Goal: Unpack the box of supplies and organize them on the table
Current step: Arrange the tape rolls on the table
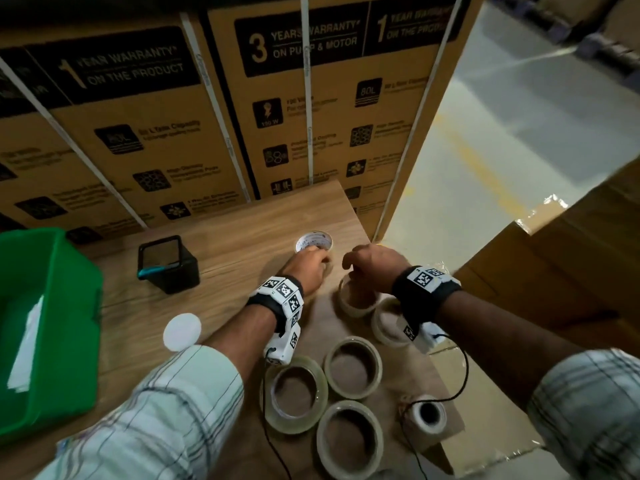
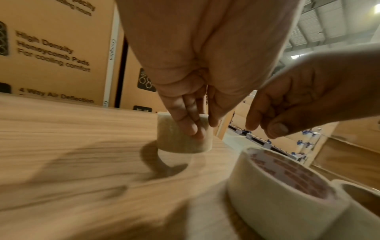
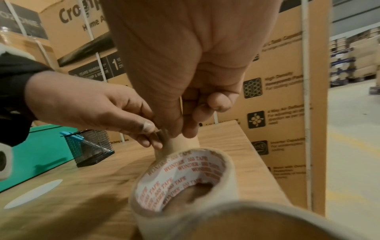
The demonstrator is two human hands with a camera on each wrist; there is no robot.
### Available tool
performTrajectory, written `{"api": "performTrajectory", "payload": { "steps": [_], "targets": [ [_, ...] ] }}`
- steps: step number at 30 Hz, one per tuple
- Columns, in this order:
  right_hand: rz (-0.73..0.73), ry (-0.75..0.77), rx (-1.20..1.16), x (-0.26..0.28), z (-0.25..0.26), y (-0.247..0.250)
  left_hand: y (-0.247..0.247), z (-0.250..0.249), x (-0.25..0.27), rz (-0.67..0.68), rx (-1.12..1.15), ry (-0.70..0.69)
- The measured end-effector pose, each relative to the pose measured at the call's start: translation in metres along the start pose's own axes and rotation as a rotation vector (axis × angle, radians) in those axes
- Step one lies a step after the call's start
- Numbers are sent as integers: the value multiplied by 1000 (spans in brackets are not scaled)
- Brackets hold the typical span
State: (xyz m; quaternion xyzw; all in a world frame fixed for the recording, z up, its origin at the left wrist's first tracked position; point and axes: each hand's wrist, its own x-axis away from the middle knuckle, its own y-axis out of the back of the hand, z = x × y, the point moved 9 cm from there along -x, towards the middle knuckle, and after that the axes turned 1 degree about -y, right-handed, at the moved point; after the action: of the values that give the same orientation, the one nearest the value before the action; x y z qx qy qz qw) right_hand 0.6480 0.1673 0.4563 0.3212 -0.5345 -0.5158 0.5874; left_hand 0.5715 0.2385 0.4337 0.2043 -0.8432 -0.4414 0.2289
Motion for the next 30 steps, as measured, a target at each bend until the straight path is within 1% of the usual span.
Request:
{"api": "performTrajectory", "payload": {
  "steps": [3,7,9,13,16,19,21,26,30],
  "targets": [
    [-36,-61,-23,29,-20,0,-10,-21,-2,12,1,-33],
    [-25,-163,-52,59,-43,-10,-26,-44,-8,75,-48,-62],
    [-17,-204,-59,71,-53,-17,-35,-53,-11,102,-56,-78],
    [-47,-275,-68,91,-69,-32,-45,-62,-14,131,-63,-94],
    [3,-349,-83,98,-80,-46,-44,-66,-13,120,-107,-100],
    [80,-305,-115,95,-74,-57,-44,-69,-13,123,-119,-121],
    [97,-279,-114,90,-70,-59,-46,-70,-13,144,-158,-124],
    [85,-230,-112,80,-63,-59,-53,-79,-12,183,-207,-159],
    [90,-209,-87,73,-61,-58,-57,-82,-10,241,-287,-209]
  ]
}}
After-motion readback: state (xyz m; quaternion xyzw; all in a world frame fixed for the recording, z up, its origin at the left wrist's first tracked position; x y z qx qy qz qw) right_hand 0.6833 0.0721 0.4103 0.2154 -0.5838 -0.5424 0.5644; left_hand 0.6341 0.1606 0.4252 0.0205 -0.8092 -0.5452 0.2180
